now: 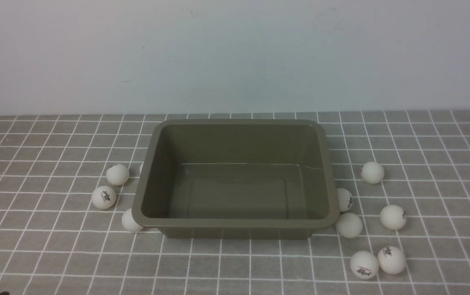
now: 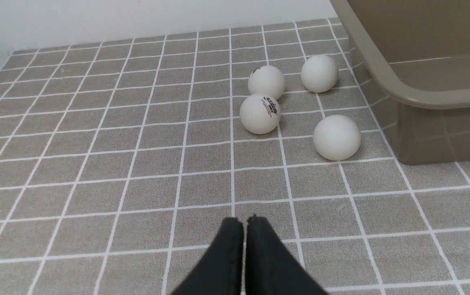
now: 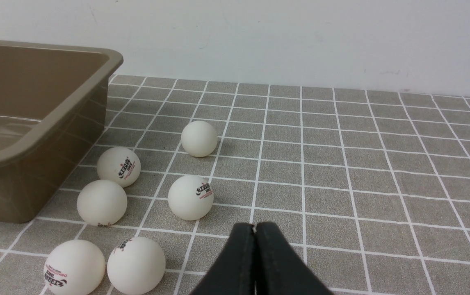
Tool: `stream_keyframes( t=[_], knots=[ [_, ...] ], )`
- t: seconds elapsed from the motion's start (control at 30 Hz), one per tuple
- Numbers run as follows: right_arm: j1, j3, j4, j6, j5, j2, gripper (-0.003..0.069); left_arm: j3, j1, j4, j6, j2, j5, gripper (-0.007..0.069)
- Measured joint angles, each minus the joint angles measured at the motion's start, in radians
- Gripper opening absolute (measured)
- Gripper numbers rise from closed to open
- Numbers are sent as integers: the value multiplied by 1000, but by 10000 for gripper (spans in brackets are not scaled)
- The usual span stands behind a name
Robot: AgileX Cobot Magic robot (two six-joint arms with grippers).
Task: Put the table tennis balls into the box on the grey coffee tablecloth.
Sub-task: 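Reach for and grasp a ping pong ball on the table beside the basket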
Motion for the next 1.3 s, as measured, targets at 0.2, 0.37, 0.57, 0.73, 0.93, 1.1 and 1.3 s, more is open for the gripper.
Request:
stream_keyframes(
  t=[0.2, 0.37, 0.57, 0.73, 0.93, 1.1, 1.3],
  knots=[
    [0, 0, 0, 0, 0, 0, -14, 0, 0, 1, 1, 0, -1, -5],
    [0, 0, 0, 0, 0, 0, -14, 1, 0, -112, -38, 0, -108, -5],
    [0, 3, 24, 23, -21, -1, -14, 1, 0, -395, -117, 0, -288, -5],
    [0, 6, 320, 174, -183, -1, -14, 1, 0, -616, -134, 0, -402, -5],
    [0, 6, 537, 223, -329, -1, -14, -3, 0, -742, -135, 0, -615, -5],
    [0, 2, 574, 225, -411, -1, -14, -115, 0, -677, -93, 9, -552, -5],
    [13, -331, 506, 138, -91, 127, -14, -438, 0, -471, 30, 385, 6, -5]
  ],
)
